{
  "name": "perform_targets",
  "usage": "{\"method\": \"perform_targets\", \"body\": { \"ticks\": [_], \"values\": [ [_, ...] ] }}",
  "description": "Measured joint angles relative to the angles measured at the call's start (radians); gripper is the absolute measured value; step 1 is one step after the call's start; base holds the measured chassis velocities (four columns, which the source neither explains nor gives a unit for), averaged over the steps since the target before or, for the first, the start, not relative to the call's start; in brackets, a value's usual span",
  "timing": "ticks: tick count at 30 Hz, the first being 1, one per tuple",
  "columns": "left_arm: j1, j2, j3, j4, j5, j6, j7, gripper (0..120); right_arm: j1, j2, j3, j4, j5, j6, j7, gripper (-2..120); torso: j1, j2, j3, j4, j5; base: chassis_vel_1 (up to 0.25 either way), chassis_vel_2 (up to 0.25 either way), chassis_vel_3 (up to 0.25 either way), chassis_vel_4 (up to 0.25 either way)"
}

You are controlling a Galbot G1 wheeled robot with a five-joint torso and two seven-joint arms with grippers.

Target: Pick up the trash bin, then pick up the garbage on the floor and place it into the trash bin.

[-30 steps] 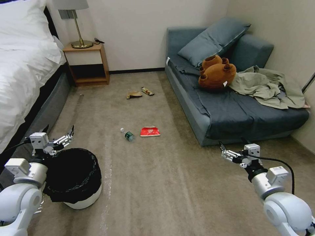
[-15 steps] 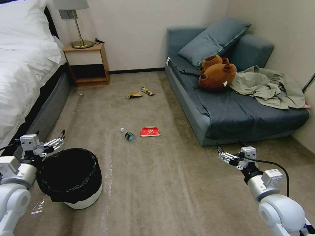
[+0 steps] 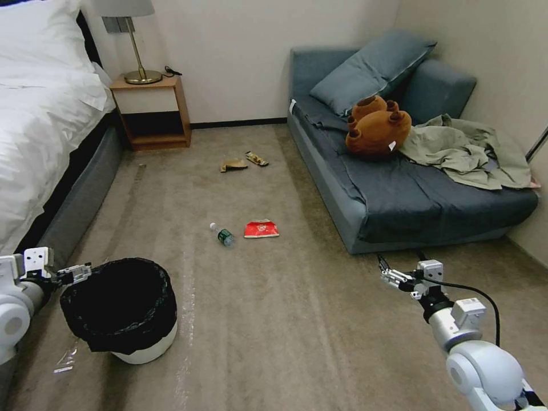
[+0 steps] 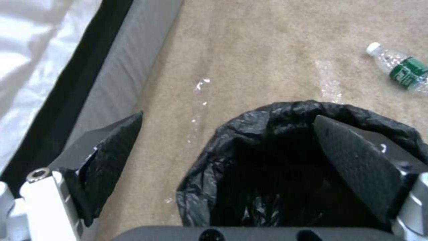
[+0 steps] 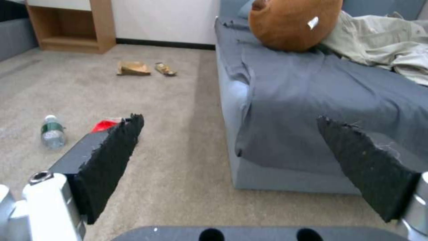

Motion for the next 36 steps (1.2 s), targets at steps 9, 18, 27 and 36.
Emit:
{"method": "perform_targets", "body": {
  "ticks": [9, 18, 27, 36],
  "values": [
    [-0.013, 0.065, 0.011, 0.066, -0.040, 0.007, -0.020, 100, 0.021, 0.023, -0.016, -0.038, -0.021, 0.013, -0.008, 100, 0.000, 0.000, 0.000, -0.0001, 0.0001, 0.000, 0.000, 0.000, 0.000],
    [-0.034, 0.015, 0.052, 0.185, 0.025, -0.001, 0.053, 99, 0.019, 0.077, -0.024, -0.030, -0.046, 0.012, -0.015, 100, 0.000, 0.000, 0.000, 0.0000, 0.0001, 0.000, 0.000, 0.000, 0.000],
    [-0.063, -0.056, 0.097, 0.234, 0.095, -0.004, 0.083, 99, -0.001, 0.099, -0.024, 0.009, -0.054, 0.011, -0.017, 100, 0.000, 0.000, 0.000, -0.0001, 0.0000, 0.000, 0.000, 0.000, 0.000],
    [-0.080, -0.098, 0.111, 0.251, 0.120, -0.005, 0.085, 97, 0.001, 0.084, -0.040, 0.019, -0.053, 0.009, -0.027, 100, 0.000, 0.000, 0.000, -0.0002, 0.0002, 0.000, 0.000, 0.000, 0.000]
  ]
}}
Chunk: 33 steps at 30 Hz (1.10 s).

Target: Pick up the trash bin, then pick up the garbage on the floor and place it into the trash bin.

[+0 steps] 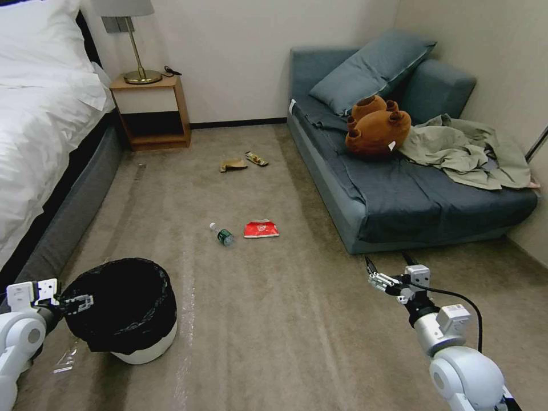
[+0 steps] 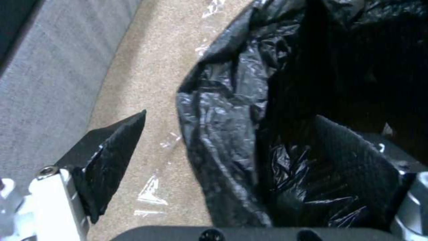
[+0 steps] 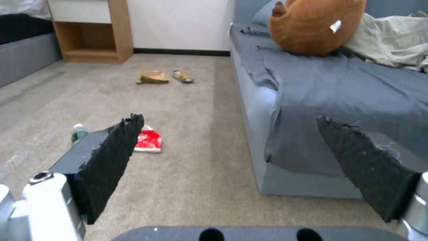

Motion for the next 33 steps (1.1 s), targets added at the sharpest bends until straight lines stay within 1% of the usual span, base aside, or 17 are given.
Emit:
{"method": "perform_targets", "body": {
  "ticks": [6, 11, 12, 13, 14, 16, 17, 20, 21, 23, 24, 26, 27, 29, 30, 32, 33],
  "values": [
    [-0.017, -0.023, 0.009, 0.022, 0.008, -0.001, -0.009, 96, 0.007, -0.027, -0.007, 0.002, 0.018, 0.000, -0.005, 100, 0.000, 0.000, 0.000, 0.0001, -0.0001, 0.000, 0.000, 0.000, 0.000],
    [-0.032, -0.032, 0.019, 0.047, 0.010, -0.001, -0.010, 86, 0.008, -0.046, -0.008, 0.013, 0.042, -0.004, -0.006, 100, 0.000, 0.000, 0.000, 0.0001, -0.0001, 0.000, 0.000, 0.000, 0.000],
    [-0.032, -0.032, 0.019, 0.047, 0.010, -0.001, -0.010, 86, 0.008, -0.046, -0.008, 0.013, 0.042, -0.004, -0.006, 100, 0.000, 0.000, 0.000, 0.0001, -0.0001, 0.000, 0.000, 0.000, 0.000],
    [-0.039, -0.033, 0.021, 0.058, 0.011, -0.001, -0.009, 81, 0.007, -0.048, -0.008, 0.016, 0.048, -0.005, -0.006, 100, 0.000, 0.000, 0.000, 0.0001, 0.0000, 0.000, 0.000, 0.000, 0.000],
    [-0.039, -0.033, 0.021, 0.058, 0.011, -0.001, -0.009, 81, 0.007, -0.048, -0.008, 0.016, 0.048, -0.005, -0.006, 100, 0.000, 0.000, 0.000, 0.0001, 0.0000, 0.000, 0.000, 0.000, 0.000],
    [-0.054, -0.037, 0.027, 0.074, 0.012, -0.001, -0.009, 71, 0.006, -0.049, -0.010, 0.021, 0.052, -0.007, -0.006, 100, 0.000, 0.000, 0.000, 0.0001, 0.0000, 0.000, 0.000, 0.000, 0.000],
    [-0.054, -0.037, 0.027, 0.074, 0.012, -0.001, -0.009, 71, 0.006, -0.049, -0.010, 0.021, 0.052, -0.007, -0.006, 100, 0.000, 0.000, 0.000, 0.0001, 0.0000, 0.000, 0.000, 0.000, 0.000],
    [-0.074, -0.048, 0.039, 0.094, 0.020, -0.002, -0.004, 54, 0.004, -0.047, -0.012, 0.022, 0.055, -0.008, -0.006, 100, 0.000, 0.000, 0.000, 0.0000, 0.0003, 0.000, 0.000, 0.000, 0.000],
    [-0.074, -0.048, 0.039, 0.094, 0.020, -0.002, -0.004, 54, 0.004, -0.047, -0.012, 0.022, 0.055, -0.008, -0.006, 100, 0.000, 0.000, 0.000, 0.0000, 0.0003, 0.000, 0.000, 0.000, 0.000],
    [-0.076, -0.056, 0.044, 0.101, 0.035, -0.005, 0.006, 45, 0.001, -0.045, -0.012, 0.022, 0.055, -0.008, -0.007, 100, 0.000, 0.000, 0.000, 0.0001, 0.0004, 0.000, 0.000, 0.000, 0.000],
    [-0.076, -0.056, 0.044, 0.101, 0.035, -0.005, 0.006, 45, 0.001, -0.045, -0.012, 0.022, 0.055, -0.008, -0.007, 100, 0.000, 0.000, 0.000, 0.0001, 0.0004, 0.000, 0.000, 0.000, 0.000],
    [-0.076, -0.060, 0.043, 0.103, 0.053, -0.007, 0.023, 34, 0.000, -0.044, -0.012, 0.021, 0.055, -0.008, -0.007, 100, 0.000, 0.000, 0.000, 0.0002, 0.0010, 0.000, 0.000, 0.000, 0.000],
    [-0.076, -0.060, 0.043, 0.103, 0.053, -0.007, 0.023, 34, 0.000, -0.044, -0.012, 0.021, 0.055, -0.008, -0.007, 100, 0.000, 0.000, 0.000, 0.0002, 0.0010, 0.000, 0.000, 0.000, 0.000],
    [-0.074, -0.062, 0.042, 0.102, 0.061, -0.008, 0.039, 23, -0.002, -0.043, -0.012, 0.021, 0.054, -0.007, -0.007, 100, 0.000, 0.000, 0.000, 0.0001, 0.0012, 0.000, 0.000, 0.000, 0.000],
    [-0.074, -0.062, 0.042, 0.102, 0.061, -0.008, 0.039, 23, -0.002, -0.043, -0.012, 0.021, 0.054, -0.007, -0.007, 100, 0.000, 0.000, 0.000, 0.0001, 0.0012, 0.000, 0.000, 0.000, 0.000],
    [-0.070, -0.061, 0.037, 0.102, 0.064, -0.011, 0.059, 16, -0.004, -0.040, -0.011, 0.021, 0.052, -0.007, -0.008, 100, 0.000, 0.000, 0.000, 0.0002, 0.0009, 0.000, 0.000, 0.000, 0.000],
    [-0.070, -0.061, 0.037, 0.102, 0.064, -0.011, 0.059, 16, -0.004, -0.040, -0.011, 0.021, 0.052, -0.007, -0.008, 100, 0.000, 0.000, 0.000, 0.0002, 0.0009, 0.000, 0.000, 0.000, 0.000]
  ]
}}
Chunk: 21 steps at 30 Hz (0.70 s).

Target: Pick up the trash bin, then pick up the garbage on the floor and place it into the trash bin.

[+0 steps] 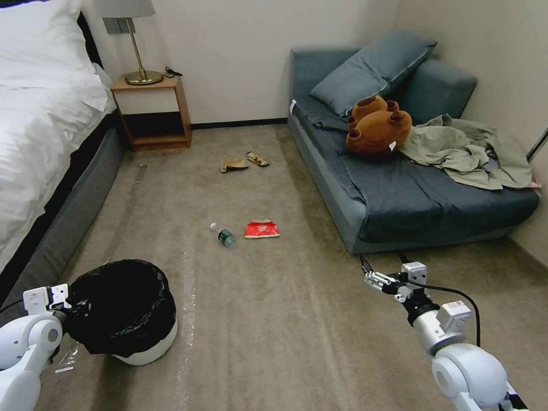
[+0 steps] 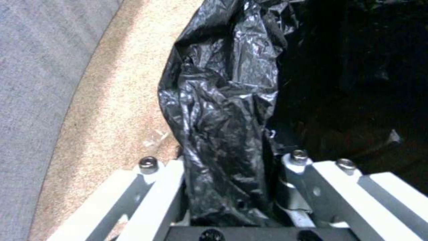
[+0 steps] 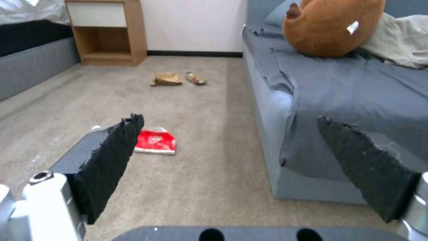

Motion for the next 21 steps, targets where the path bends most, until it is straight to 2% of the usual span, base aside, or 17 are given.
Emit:
{"method": "perform_targets", "body": {
  "ticks": [10, 18, 21],
  "values": [
    [0.019, -0.007, -0.018, -0.013, 0.025, -0.069, 0.077, 12, -0.002, 0.022, 0.000, -0.005, 0.016, -0.009, -0.004, 100, 0.000, 0.000, 0.000, 0.0004, -0.0014, 0.000, 0.000, 0.000, 0.000],
    [0.026, -0.008, -0.029, -0.065, 0.027, -0.093, 0.080, 6, 0.000, 0.025, 0.001, -0.023, 0.020, -0.002, -0.018, 100, 0.000, 0.000, 0.000, -0.0004, -0.0028, 0.000, 0.000, 0.000, 0.000],
    [0.027, -0.005, -0.038, -0.094, 0.036, -0.096, 0.066, 5, -0.002, 0.023, 0.004, -0.026, 0.013, 0.002, -0.024, 100, 0.000, 0.000, 0.000, -0.0005, -0.0016, 0.000, 0.000, 0.000, 0.000]
  ]
}}
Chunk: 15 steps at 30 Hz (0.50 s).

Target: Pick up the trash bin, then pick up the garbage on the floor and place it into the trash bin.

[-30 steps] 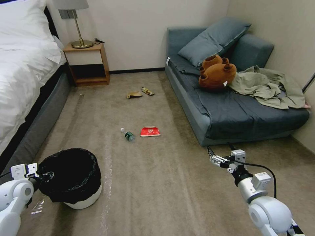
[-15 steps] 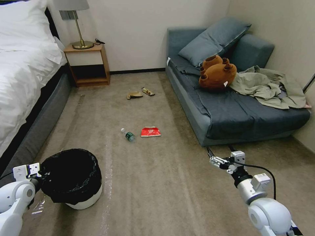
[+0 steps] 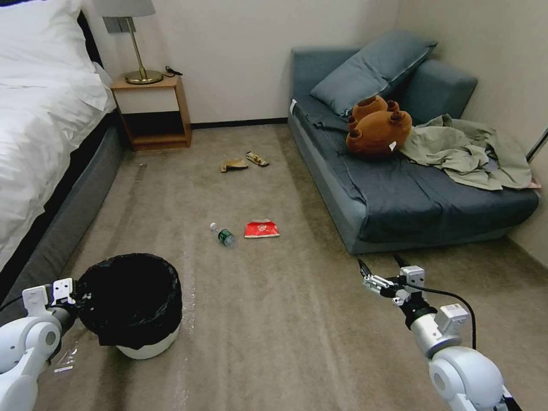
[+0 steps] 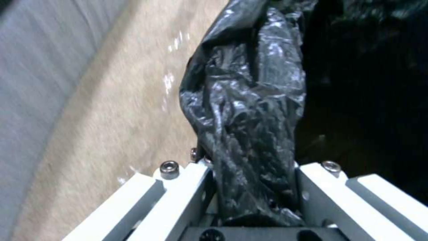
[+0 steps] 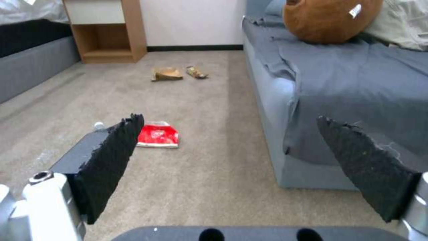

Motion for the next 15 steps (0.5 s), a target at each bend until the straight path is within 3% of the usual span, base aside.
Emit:
{"method": "perform_targets", "body": {
  "ticks": [5, 15],
  "values": [
    [0.000, 0.015, -0.010, -0.037, 0.062, -0.017, 0.000, 4, -0.004, -0.010, 0.005, 0.000, -0.031, -0.002, -0.035, 100, 0.000, 0.000, 0.000, 0.0005, 0.0002, 0.000, 0.000, 0.000, 0.000],
    [-0.001, 0.053, -0.035, -0.111, 0.056, -0.019, -0.017, 4, 0.011, -0.012, -0.007, -0.020, -0.042, 0.017, -0.071, 100, 0.000, 0.000, 0.000, 0.0004, 0.0005, 0.000, 0.000, 0.000, 0.000]
  ]
}}
